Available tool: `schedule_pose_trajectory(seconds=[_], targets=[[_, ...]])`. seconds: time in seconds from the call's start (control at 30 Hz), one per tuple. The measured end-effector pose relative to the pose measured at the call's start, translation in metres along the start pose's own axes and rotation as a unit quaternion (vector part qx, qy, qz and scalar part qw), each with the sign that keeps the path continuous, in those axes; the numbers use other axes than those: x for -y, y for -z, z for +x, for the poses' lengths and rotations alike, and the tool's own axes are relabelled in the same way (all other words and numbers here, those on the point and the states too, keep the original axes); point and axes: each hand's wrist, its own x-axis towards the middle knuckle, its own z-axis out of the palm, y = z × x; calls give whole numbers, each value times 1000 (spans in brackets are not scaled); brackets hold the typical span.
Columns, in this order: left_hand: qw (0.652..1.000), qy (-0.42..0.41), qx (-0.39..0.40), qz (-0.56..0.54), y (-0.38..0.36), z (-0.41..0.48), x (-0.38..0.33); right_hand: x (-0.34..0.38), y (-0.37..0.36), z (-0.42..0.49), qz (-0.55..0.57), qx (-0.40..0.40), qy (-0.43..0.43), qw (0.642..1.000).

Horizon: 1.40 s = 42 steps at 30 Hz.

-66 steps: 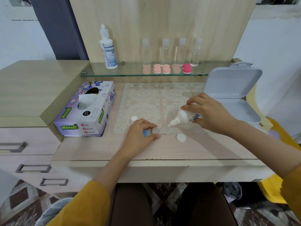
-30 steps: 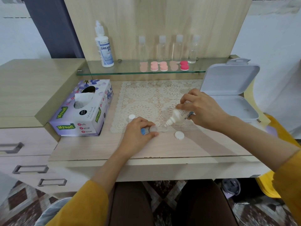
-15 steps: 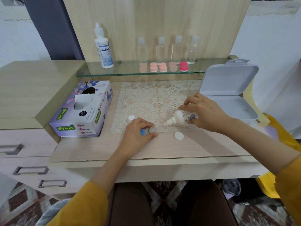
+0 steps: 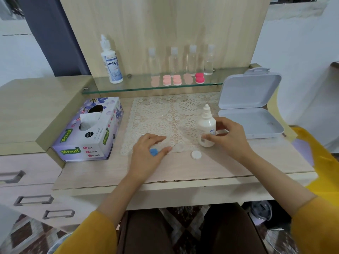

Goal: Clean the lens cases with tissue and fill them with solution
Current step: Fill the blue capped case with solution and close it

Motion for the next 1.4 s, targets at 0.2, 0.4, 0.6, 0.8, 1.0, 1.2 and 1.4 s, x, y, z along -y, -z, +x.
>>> schedule_pose_trajectory(seconds=[0.2,0.4,0.6,0.8,1.0,1.2,1.4], targets=[[995,24,-96,21,6,3,1,-5,-6,-14,32,-24,7,999],[989,110,10,98,15,17,17,-2,-7,-20,69,-34,24,997],[991,131,17,-13,22,43,-14,-2,-12,-22,81,-32,22,996],[983,27,112,-142,9,76,-98,0,-22,-24,113,-27,18,993],[980,-26,179,-78,-4,88,-115,-1,-21,-23,116,-18,18,993],[976,-45,212,-33,-9,89,-110,-1,-21,-23,119,-18,18,993],[944,-29,323,-54,-2,95,-111,-1,-21,-22,111,-18,18,993]])
